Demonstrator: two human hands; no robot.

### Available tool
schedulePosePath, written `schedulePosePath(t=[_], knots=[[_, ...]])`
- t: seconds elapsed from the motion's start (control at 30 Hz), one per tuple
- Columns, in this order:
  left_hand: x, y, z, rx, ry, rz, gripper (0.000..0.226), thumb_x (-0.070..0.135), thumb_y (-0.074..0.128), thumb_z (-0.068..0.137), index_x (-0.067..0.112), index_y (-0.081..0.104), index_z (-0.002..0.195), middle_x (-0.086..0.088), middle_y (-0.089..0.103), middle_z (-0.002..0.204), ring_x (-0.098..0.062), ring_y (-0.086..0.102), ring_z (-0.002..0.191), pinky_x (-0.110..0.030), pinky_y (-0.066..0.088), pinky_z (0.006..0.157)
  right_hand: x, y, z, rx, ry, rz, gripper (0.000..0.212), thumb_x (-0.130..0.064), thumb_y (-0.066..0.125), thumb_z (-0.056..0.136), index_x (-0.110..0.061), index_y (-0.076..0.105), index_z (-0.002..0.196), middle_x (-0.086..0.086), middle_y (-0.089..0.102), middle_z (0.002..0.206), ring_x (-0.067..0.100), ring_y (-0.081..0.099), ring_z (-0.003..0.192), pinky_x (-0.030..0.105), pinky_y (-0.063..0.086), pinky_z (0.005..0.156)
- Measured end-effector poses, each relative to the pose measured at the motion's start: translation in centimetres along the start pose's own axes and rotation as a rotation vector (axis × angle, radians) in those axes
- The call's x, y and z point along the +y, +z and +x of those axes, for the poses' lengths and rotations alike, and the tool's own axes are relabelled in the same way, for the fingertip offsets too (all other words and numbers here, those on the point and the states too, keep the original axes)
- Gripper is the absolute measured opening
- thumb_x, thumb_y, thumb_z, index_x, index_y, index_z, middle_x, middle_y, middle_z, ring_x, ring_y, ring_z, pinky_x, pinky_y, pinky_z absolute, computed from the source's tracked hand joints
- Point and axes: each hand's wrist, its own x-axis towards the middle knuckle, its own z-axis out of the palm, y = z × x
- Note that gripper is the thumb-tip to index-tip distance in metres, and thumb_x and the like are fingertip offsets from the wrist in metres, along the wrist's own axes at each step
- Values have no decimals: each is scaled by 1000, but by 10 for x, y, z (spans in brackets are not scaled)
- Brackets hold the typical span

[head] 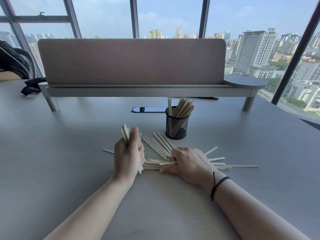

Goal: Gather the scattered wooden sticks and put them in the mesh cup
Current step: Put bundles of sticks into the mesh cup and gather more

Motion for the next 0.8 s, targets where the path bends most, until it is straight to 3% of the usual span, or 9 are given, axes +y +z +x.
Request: schedulePosePath(t=[0.1, 0.2, 0.3, 0.53, 0.8], knots=[[-3, 3, -4, -35, 33, 51, 59, 47, 52, 98, 6, 33, 61, -5, 28, 48, -14, 24, 36, -22, 22, 41, 1, 1, 0, 14, -7, -16, 73, -90, 40, 71, -18, 47, 78, -1, 63, 81, 27, 59, 73, 36, 47, 63], [-4, 5, -6, -69, 61, 98, 66, 48, 55, 97, -2, 27, 63, -7, 28, 49, -15, 26, 37, -29, 21, 41, 1, 3, -2, 30, -22, -26, 72, -91, 38, 71, -19, 42, 74, -3, 56, 73, 28, 52, 65, 34, 39, 57], [-3, 5, -7, -83, 50, 84, 66, 49, 55, 92, -5, 26, 66, -12, 25, 53, -12, 24, 42, -34, 15, 43, 1, 2, -3, 40, -53, -33, 71, -90, 35, 72, -19, 43, 72, -6, 51, 72, 26, 55, 67, 33, 32, 56], [-2, 3, -4, -45, 74, 86, 60, 47, 50, 97, 2, 29, 63, 1, 31, 49, -12, 23, 37, -21, 17, 42, -1, 2, -6, 104, -111, -32, 63, -78, 38, 85, -17, 49, 81, -1, 63, 77, 30, 62, 72, 38, 48, 60], [-5, 1, -4, -39, 82, 104, 54, 44, 47, 98, 9, 32, 60, 2, 30, 49, -12, 23, 35, -21, 19, 43, 0, 4, -7, 110, -162, -14, 62, -79, 21, 85, -21, 40, 73, 1, 61, 76, 33, 61, 72, 38, 41, 58]])
